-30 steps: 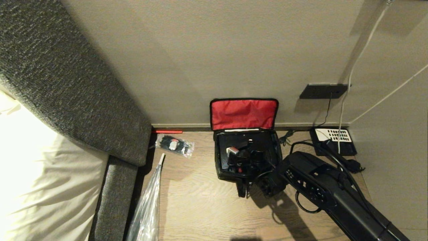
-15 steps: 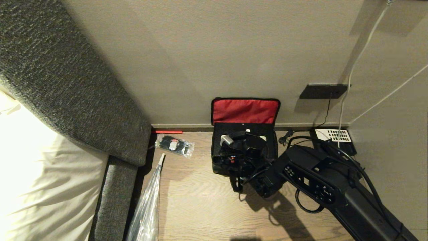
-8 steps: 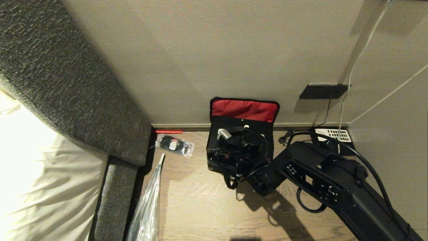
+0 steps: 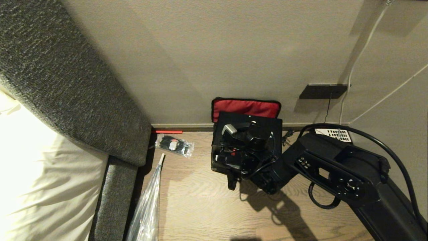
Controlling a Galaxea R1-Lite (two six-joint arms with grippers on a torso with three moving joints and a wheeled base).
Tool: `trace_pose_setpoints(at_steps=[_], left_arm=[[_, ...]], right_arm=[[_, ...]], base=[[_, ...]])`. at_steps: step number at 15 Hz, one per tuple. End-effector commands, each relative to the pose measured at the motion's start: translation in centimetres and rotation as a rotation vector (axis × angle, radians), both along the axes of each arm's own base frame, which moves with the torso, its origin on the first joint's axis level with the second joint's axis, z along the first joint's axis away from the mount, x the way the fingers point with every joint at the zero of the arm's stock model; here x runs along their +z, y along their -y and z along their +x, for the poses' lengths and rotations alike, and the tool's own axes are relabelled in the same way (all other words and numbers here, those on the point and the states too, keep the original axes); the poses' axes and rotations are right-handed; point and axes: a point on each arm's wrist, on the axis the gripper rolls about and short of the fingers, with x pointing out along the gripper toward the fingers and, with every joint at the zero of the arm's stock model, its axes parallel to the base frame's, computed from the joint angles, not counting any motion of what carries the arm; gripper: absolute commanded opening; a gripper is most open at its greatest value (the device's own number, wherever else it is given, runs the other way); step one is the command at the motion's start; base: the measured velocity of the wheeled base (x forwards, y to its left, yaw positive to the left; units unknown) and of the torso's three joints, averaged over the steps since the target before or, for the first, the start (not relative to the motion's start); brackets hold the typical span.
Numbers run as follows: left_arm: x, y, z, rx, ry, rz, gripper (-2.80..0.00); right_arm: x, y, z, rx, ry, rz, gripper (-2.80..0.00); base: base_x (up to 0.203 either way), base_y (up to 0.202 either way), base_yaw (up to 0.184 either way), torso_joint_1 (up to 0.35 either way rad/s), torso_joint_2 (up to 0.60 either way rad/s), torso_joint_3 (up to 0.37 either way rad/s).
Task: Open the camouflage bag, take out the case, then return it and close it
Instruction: Lift the black box
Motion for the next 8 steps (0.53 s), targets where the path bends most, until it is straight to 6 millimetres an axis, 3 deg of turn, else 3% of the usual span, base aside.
trace_pose_setpoints(at_steps=[1,3,8], left_arm=[[0.0,0.0,0.0,0.000,0.001,-0.001,-2.80],[0.0,0.0,0.0,0.000,0.000,0.000,-2.80],[0.0,0.0,0.0,0.000,-0.001,0.000,-2.80]], right_arm=[[1.2,-0.2,-0.7,0.003,0.015,0.010,-2.80],[2.4,-0.1,-0.8,-0.002,0.030,0.019,-2.80],[3.2,0.4,-1.4,-0.046,0.021,0.027,-2.80]], base=[[0.000,0.000,0.000,0.000,0.00,0.000],[0.000,0.000,0.000,0.000,0.00,0.000],[0.000,0.000,0.000,0.000,0.00,0.000]])
